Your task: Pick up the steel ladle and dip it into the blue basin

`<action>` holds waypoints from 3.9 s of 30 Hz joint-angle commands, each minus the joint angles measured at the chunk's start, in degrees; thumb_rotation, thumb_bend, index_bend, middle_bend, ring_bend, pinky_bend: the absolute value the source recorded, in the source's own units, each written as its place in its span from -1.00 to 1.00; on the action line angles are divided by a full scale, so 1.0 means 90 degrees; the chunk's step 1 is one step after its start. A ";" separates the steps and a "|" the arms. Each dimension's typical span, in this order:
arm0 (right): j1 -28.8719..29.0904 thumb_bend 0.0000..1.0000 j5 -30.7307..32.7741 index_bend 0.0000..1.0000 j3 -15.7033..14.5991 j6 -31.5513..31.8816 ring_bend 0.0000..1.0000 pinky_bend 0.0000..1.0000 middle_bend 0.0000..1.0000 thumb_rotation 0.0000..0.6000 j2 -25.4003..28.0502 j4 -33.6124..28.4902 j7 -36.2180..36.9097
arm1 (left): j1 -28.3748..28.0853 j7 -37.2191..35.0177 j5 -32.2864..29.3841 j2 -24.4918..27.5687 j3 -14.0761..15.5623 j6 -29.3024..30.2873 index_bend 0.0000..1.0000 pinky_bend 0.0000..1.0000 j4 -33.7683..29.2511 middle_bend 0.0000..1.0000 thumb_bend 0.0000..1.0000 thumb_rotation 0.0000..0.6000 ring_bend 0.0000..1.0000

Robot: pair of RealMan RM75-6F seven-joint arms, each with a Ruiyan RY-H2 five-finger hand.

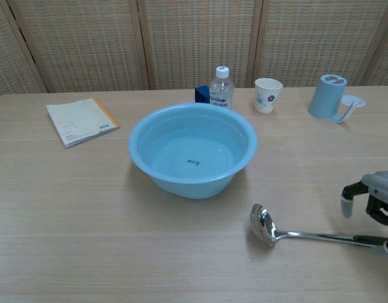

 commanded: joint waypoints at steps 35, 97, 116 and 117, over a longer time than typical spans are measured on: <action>0.0169 -0.39 0.0358 -0.06 -0.0102 -0.0181 0.84 1.00 0.79 1.00 -0.0607 0.0848 0.0174 | -0.0038 0.0060 -0.0054 -0.0031 0.0007 -0.0056 -1.00 -1.00 -0.0010 -1.00 -1.00 1.00 -1.00; 0.0670 0.52 0.0373 0.40 0.0380 0.0383 0.84 1.00 0.82 1.00 0.2625 -0.3019 -0.0771 | -0.0085 -0.0174 -0.0133 0.0060 -0.0016 -0.0157 -1.00 -1.00 -0.0004 -1.00 -1.00 1.00 -1.00; 0.3800 0.55 0.5370 0.40 0.2039 0.1246 0.84 1.00 0.82 1.00 0.1301 -0.2451 -0.4104 | -0.0293 -0.0182 -0.0614 0.0020 -0.0185 -0.0529 -1.00 -1.00 0.0107 -1.00 -1.00 1.00 -1.00; 0.3853 0.55 0.5427 0.40 0.2056 0.1270 0.84 1.00 0.82 1.00 0.1265 -0.2412 -0.4141 | -0.0298 -0.0190 -0.0626 0.0022 -0.0189 -0.0540 -1.00 -1.00 0.0108 -1.00 -1.00 1.00 -1.00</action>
